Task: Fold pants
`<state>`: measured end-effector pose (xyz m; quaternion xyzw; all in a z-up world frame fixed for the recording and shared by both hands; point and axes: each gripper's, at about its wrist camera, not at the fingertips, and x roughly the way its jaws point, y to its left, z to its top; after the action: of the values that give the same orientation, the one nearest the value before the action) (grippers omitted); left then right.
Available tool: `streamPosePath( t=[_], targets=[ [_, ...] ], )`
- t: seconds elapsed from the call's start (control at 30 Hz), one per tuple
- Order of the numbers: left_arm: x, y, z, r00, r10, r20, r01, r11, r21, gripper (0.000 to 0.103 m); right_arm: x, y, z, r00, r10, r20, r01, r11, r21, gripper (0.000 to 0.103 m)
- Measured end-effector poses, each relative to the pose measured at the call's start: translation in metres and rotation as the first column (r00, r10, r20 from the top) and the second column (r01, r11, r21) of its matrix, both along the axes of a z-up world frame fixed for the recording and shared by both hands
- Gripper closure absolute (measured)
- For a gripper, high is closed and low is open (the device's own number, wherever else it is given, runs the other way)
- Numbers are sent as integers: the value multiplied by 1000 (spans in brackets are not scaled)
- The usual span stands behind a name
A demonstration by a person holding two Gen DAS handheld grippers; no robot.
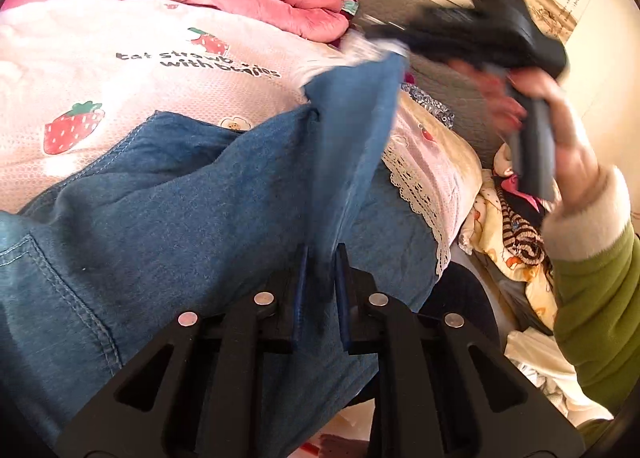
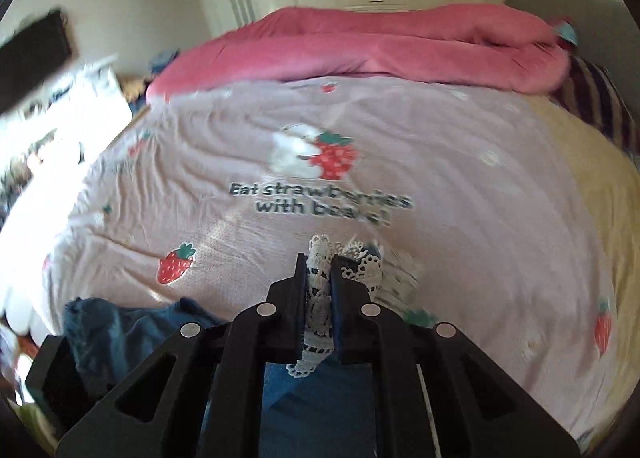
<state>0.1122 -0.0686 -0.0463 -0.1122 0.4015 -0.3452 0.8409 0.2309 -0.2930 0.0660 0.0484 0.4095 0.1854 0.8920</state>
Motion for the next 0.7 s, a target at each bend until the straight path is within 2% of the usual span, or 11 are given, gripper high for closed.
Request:
streamPosePath(
  t=[0.07, 0.2, 0.37, 0.53, 0.63, 0.7],
  targets=[
    [-4, 0, 3, 1000, -9, 6, 9, 1000, 1, 96, -22, -33, -12, 999, -33, -39, 35, 998, 59, 94],
    [-11, -4, 6, 998, -34, 43, 33, 999, 29, 96, -62, -67, -51, 990, -90, -109, 99, 992, 84, 93],
    [-23, -17, 6, 994, -78, 79, 72, 994, 85, 96, -98, -91, -91, 979, -108, -174, 134, 980, 144, 89],
    [-31, -30, -2, 993, -88, 77, 78, 988, 131, 96, -121, -104, -103, 979, -106, -176, 143, 966, 214, 88],
    [-33, -35, -5, 993, -85, 77, 73, 986, 153, 96, -124, -107, -106, 980, -104, -169, 140, 966, 217, 88],
    [-35, -37, -6, 993, -86, 79, 71, 982, 175, 96, -127, -112, -105, 981, -98, -169, 138, 960, 244, 94]
  ],
)
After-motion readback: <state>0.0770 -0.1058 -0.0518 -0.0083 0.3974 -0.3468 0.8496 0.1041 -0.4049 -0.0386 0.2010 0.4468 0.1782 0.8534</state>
